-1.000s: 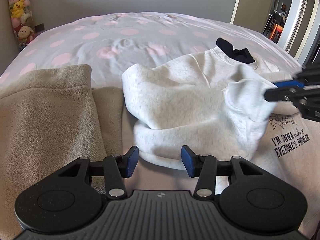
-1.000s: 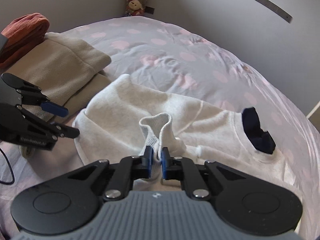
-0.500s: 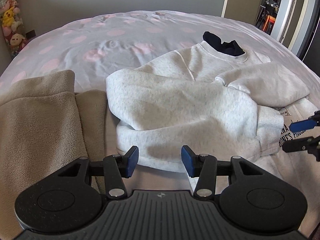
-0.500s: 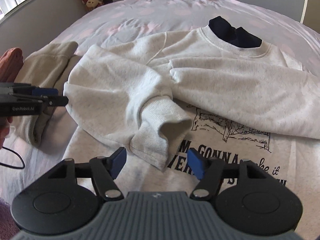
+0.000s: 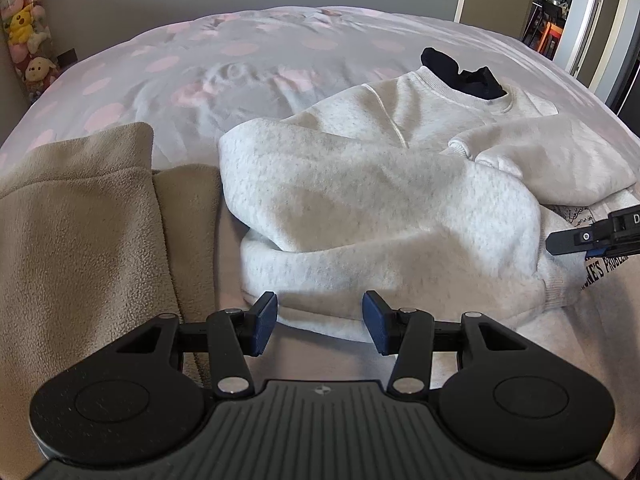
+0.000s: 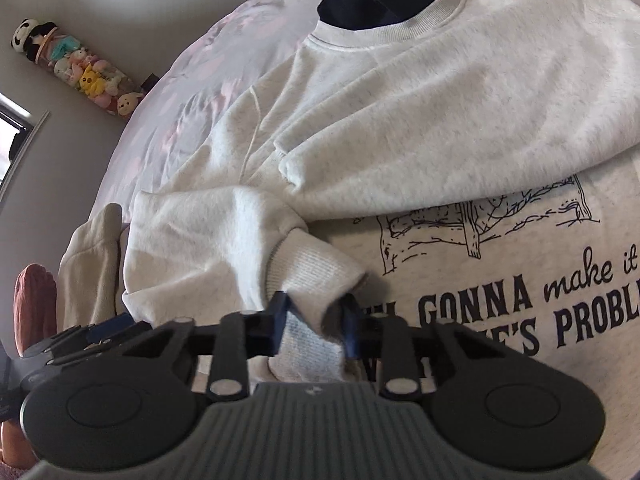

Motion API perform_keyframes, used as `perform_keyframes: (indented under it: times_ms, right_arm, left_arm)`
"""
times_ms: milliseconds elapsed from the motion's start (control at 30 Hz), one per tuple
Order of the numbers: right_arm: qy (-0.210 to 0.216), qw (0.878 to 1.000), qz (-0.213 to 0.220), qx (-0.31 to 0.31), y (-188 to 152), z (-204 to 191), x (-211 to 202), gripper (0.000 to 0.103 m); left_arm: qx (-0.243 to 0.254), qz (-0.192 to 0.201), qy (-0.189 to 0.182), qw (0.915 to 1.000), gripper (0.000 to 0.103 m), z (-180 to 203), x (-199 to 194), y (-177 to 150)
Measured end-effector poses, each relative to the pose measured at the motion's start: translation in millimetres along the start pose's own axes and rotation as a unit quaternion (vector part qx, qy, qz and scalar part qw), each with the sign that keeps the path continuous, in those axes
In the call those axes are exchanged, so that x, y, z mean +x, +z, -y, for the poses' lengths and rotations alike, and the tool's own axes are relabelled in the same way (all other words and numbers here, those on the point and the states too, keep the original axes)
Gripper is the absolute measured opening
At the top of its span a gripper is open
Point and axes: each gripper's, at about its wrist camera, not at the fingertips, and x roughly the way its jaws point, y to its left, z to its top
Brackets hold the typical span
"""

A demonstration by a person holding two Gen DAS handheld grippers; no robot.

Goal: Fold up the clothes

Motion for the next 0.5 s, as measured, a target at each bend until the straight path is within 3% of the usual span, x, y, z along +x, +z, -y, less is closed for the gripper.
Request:
perform_keyframes:
  times_ms: [67,233,500]
  right_arm:
    - [-0.011,0.999,0.015,-0.040,-1.6,-15.7,-9.9,0.010]
    - [-0.001,0.987,0.075,-0.143,15.5,-71.5,-50.9,0.009]
    - [0.029,0.947,0.156,-0.278,89.0,-191.5,-106.9,0.009]
  left_arm:
    - [-0.002,0.000,0.004,1.0000,0.045,-2.0,0.2,0.1]
    - [-0.009,0.004,0.007,0.9999,0.045,-7.3,-4.4,-1.6]
    - [-0.044,0.021,-0.016,0.9987,0.045,-24.1,-13.2,-6.2]
